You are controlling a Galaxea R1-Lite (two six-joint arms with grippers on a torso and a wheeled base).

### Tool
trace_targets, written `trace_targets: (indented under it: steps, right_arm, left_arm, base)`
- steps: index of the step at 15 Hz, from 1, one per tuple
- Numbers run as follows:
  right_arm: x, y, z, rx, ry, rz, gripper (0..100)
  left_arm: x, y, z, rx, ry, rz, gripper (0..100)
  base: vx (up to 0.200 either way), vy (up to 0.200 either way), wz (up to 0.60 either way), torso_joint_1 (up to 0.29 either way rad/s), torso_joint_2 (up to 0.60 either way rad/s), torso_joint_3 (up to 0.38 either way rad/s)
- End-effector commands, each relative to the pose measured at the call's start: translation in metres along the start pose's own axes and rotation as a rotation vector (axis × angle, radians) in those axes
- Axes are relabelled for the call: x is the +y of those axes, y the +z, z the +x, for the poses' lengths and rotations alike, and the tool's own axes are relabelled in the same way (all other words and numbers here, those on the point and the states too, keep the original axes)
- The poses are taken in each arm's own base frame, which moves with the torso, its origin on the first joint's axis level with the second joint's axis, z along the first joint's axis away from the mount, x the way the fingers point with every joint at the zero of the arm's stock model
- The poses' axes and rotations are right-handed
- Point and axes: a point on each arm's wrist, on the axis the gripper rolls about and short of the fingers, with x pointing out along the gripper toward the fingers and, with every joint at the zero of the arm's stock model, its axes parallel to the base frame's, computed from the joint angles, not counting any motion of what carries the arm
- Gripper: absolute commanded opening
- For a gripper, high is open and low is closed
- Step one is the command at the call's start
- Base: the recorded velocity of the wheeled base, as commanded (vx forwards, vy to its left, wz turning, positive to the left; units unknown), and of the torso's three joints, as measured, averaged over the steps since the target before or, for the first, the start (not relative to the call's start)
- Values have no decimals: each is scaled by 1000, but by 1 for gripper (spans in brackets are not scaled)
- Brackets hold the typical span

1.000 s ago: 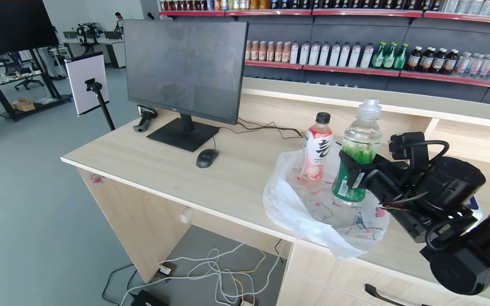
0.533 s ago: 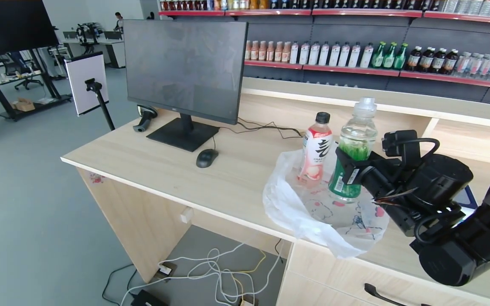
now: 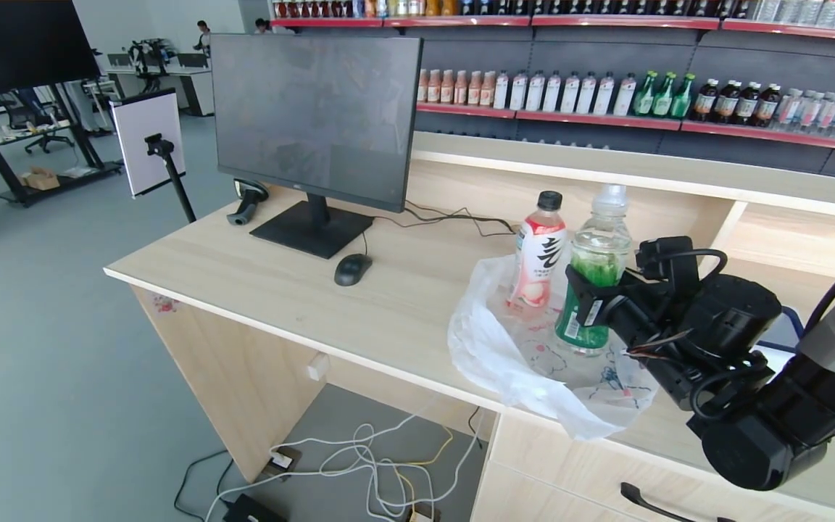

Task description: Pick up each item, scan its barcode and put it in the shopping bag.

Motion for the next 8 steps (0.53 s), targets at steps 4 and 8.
trace_targets:
  steps: [4, 8]
  right_arm:
    - [1, -12, -6, 55, 6, -9, 0]
    - [-1, -15, -13, 84, 5, -14, 0]
  left_arm:
    - [0, 0, 0, -1, 1, 0, 100]
    - [0, 0, 0, -1, 1, -2, 100]
  base:
    - [0, 0, 0, 0, 0, 0]
    - [0, 0, 0, 0, 0, 0]
